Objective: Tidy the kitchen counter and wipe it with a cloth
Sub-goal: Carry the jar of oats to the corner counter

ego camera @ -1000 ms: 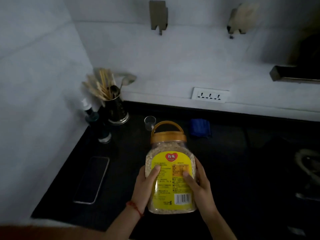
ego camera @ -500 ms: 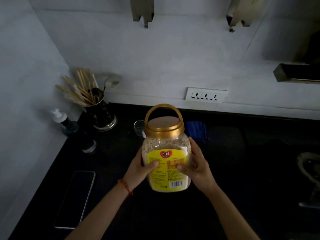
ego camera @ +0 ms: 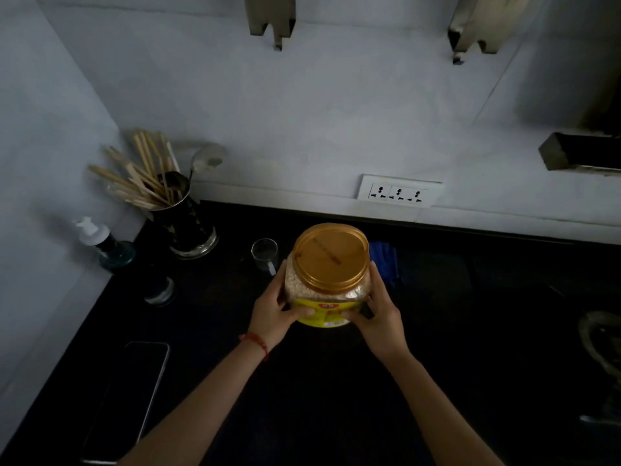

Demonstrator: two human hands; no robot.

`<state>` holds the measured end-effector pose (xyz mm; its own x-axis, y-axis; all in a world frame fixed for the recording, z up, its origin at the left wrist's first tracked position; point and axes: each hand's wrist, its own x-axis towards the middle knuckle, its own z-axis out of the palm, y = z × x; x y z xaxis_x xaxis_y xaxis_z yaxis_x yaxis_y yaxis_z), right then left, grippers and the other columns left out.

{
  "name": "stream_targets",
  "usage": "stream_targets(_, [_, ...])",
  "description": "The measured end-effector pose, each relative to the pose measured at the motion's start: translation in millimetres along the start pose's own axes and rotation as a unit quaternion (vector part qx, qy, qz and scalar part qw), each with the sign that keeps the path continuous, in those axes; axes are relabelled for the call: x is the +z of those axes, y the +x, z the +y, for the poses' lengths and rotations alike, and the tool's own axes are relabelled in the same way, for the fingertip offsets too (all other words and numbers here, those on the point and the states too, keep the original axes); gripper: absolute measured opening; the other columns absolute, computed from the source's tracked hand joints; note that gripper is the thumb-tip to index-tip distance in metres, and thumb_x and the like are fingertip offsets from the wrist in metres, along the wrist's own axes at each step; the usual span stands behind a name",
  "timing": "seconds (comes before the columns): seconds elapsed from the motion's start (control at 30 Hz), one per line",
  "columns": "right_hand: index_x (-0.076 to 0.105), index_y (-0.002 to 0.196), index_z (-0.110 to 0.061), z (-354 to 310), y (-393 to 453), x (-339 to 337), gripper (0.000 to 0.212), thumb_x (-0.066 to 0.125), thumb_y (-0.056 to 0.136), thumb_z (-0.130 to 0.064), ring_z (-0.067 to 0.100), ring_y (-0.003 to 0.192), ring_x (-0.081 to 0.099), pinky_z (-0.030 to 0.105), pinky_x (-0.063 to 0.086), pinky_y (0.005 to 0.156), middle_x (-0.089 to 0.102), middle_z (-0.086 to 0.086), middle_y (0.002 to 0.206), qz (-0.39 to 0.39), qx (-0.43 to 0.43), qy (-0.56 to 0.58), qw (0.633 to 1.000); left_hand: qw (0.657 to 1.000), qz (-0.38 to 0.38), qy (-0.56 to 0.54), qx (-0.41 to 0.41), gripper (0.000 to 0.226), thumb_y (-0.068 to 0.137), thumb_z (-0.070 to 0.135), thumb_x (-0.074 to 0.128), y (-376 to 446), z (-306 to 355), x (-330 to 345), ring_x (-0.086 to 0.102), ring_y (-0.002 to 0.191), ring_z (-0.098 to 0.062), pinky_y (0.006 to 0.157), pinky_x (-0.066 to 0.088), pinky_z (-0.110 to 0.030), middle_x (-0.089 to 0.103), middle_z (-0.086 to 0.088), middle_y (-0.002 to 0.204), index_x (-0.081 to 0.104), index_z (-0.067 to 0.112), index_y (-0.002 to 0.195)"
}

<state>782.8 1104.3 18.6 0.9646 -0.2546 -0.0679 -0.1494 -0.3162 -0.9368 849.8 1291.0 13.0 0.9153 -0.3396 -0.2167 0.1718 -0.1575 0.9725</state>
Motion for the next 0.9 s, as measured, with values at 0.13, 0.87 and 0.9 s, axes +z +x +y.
stream_targets(0.13, [0.035, 0.135, -0.036, 1, 27, 3, 0.074, 0.072, 0.075, -0.011, -0.006, 0.115, 0.05, 0.006, 0.042, 0.093, 0.053, -0.013, 0.13, 0.021, 0.009, 0.004, 1.0, 0.999, 0.052, 0.012, 0.004, 0.087, 0.068, 0.003, 0.075, 22, 8, 7, 0.043, 0.128, -0.021, 0.104, 0.04, -0.035, 0.047, 0.006, 0.126, 0.03, 0.023, 0.14])
stream_targets(0.87, [0.039, 0.137, -0.019, -9, 27, -5, 0.056, 0.059, 0.087, -0.032, 0.017, 0.122, 0.05, 0.03, 0.044, 0.096, 0.05, 0.004, 0.137, 0.097, 0.135, -0.049, 0.985, 0.984, 0.132, 0.122, 0.013, 0.051, 0.081, 0.022, 0.066, 34, 36, 9, 0.053, 0.118, -0.021, 0.087, 0.046, -0.022, 0.055, -0.01, 0.13, 0.049, 0.01, 0.127])
stream_targets(0.9, [0.039, 0.137, -0.019, -10, 14, -9, 0.055, 0.058, 0.087, -0.032, 0.016, 0.121, 0.051, 0.027, 0.044, 0.093, 0.051, 0.004, 0.137, 0.11, 0.149, -0.033, 0.982, 0.985, 0.12, 0.124, 0.016, 0.047, 0.08, 0.021, 0.067, 24, 35, 11, 0.053, 0.117, -0.02, 0.08, 0.044, -0.015, 0.056, -0.008, 0.129, 0.051, 0.011, 0.124])
